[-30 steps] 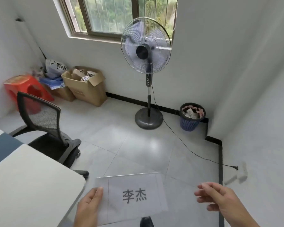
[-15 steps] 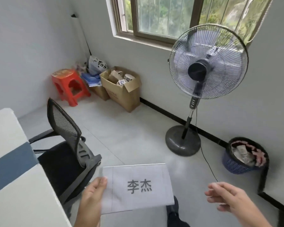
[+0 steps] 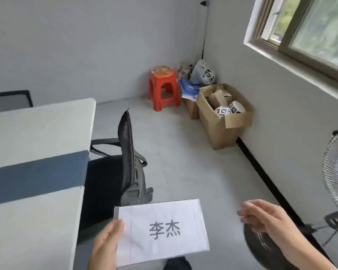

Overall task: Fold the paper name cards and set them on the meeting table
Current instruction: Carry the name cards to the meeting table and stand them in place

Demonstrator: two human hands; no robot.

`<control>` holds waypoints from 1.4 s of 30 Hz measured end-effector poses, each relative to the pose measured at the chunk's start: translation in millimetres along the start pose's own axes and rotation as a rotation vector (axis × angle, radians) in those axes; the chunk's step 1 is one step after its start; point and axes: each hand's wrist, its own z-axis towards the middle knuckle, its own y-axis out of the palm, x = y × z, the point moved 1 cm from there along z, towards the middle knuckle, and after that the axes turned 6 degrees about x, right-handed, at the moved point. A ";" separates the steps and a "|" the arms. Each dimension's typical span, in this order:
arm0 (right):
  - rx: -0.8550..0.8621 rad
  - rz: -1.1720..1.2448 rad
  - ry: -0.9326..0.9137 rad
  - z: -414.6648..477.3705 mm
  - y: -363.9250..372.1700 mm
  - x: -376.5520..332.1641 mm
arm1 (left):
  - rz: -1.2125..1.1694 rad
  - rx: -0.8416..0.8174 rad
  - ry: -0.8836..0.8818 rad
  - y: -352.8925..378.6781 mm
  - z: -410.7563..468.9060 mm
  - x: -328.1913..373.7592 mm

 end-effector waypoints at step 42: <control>-1.659 -0.706 -0.138 411.7 509.6 -361.2 | -0.683 1.280 0.096 144.0 294.3 217.2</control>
